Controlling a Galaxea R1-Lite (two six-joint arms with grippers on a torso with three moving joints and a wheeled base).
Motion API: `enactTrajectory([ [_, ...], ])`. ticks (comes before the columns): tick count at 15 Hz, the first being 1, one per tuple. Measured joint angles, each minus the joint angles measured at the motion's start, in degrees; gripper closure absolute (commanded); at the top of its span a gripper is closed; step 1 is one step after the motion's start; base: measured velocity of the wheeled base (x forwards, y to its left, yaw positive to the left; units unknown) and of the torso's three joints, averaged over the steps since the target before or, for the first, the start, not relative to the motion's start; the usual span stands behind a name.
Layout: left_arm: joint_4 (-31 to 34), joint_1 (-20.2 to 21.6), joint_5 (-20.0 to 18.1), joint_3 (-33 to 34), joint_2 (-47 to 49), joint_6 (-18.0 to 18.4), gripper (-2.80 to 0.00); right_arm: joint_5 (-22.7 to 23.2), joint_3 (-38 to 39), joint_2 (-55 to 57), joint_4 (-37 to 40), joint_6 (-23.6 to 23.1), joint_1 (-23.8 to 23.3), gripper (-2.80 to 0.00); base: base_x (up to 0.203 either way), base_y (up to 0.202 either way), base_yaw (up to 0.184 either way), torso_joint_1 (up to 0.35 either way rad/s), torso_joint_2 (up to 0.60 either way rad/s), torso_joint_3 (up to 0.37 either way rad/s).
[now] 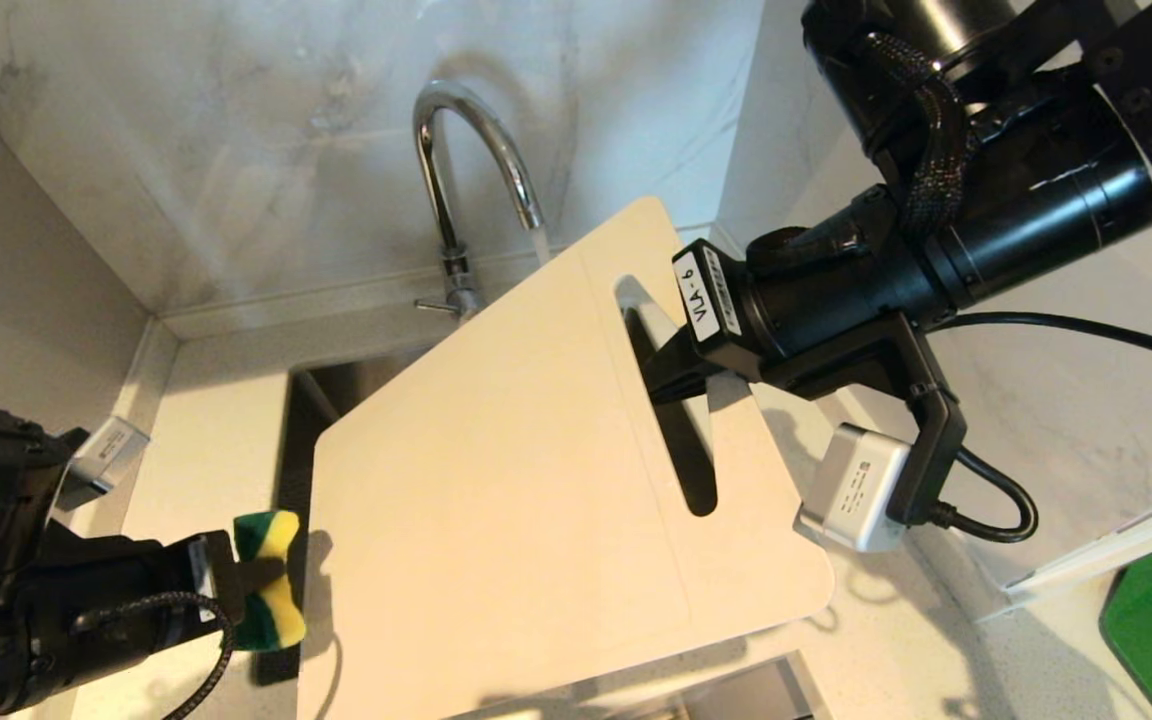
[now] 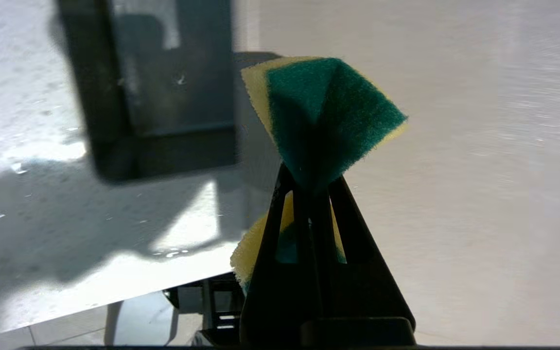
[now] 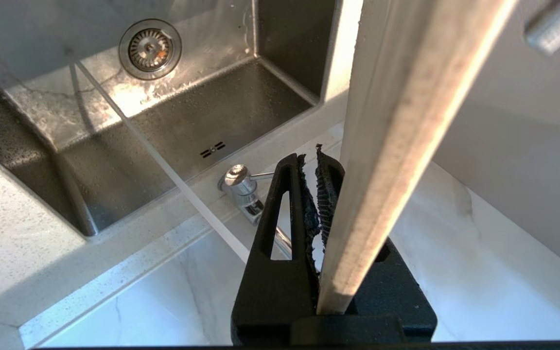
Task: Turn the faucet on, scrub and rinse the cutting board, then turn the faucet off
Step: Scrub the cutting board underwater
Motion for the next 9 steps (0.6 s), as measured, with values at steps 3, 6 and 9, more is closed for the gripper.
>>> enactTrajectory([
  [3, 3.6, -5.8, 2.4, -7.8, 2.4, -0.2, 0.00, 0.0, 0.0, 0.4, -0.1, 0.0, 0.0, 0.00, 0.000, 0.000, 0.000, 0.000, 0.00, 0.000],
  [6, 9.5, -11.1, 7.9, -21.2, 6.4, 0.0, 0.00, -0.1, 0.0, 1.0, -0.1, 0.0, -0.1, 0.00, 0.000, 0.000, 0.000, 0.000, 0.00, 0.000],
  [9, 18.2, -16.6, 10.3, -34.3, 11.4, 0.7, 0.00, 0.0, 0.0, 1.2, -0.1, 0.0, -0.6, 0.00, 0.000, 0.000, 0.000, 0.000, 0.00, 0.000],
])
